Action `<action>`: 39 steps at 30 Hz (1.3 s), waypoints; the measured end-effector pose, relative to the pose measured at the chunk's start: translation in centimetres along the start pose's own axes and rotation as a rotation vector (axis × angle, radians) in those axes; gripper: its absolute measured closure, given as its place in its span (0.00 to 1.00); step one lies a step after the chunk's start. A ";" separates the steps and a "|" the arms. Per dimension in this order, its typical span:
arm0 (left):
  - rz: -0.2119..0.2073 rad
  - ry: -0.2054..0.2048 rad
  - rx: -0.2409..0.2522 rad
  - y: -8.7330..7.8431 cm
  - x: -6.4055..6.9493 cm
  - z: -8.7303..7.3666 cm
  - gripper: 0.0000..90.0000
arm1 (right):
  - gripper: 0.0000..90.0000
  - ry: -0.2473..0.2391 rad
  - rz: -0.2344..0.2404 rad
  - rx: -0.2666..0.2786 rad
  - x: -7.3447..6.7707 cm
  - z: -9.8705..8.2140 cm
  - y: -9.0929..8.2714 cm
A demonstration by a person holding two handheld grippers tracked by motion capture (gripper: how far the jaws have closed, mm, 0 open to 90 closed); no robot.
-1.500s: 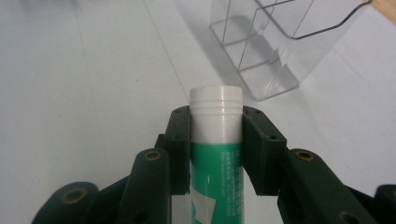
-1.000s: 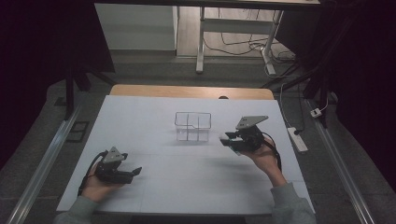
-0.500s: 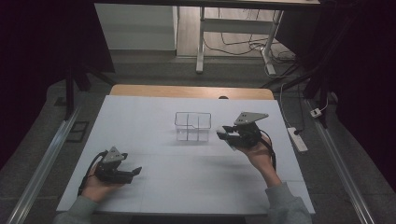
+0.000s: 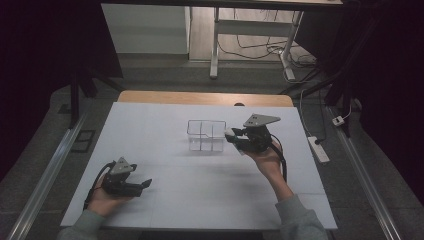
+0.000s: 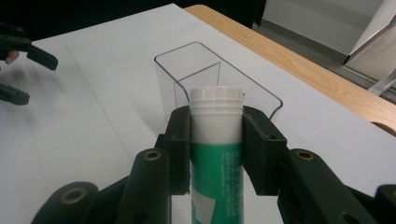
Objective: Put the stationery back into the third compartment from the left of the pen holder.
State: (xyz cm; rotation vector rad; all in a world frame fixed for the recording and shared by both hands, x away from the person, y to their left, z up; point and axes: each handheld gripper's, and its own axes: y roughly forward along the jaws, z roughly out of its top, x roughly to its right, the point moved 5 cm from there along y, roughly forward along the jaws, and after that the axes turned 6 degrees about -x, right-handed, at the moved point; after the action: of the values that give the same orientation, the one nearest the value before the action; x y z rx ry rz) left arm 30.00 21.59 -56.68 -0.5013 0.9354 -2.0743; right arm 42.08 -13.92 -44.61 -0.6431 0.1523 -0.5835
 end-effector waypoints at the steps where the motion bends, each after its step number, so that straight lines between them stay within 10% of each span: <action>1: 0.000 0.001 0.000 0.0 0.0 0.0 0.20 | 0.72 0.001 -0.004 0.004 0.0 0.1 0.1; 39: -0.007 -0.006 -0.001 0.1 -0.2 -0.1 0.20 | 0.72 0.065 -0.013 0.098 1.0 4.1 4.2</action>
State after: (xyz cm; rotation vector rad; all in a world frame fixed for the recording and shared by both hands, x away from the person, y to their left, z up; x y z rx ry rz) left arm 30.12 21.70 -56.82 -0.5116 0.9329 -2.0771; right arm 46.14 -9.64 -43.88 -0.5303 0.1797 -0.6211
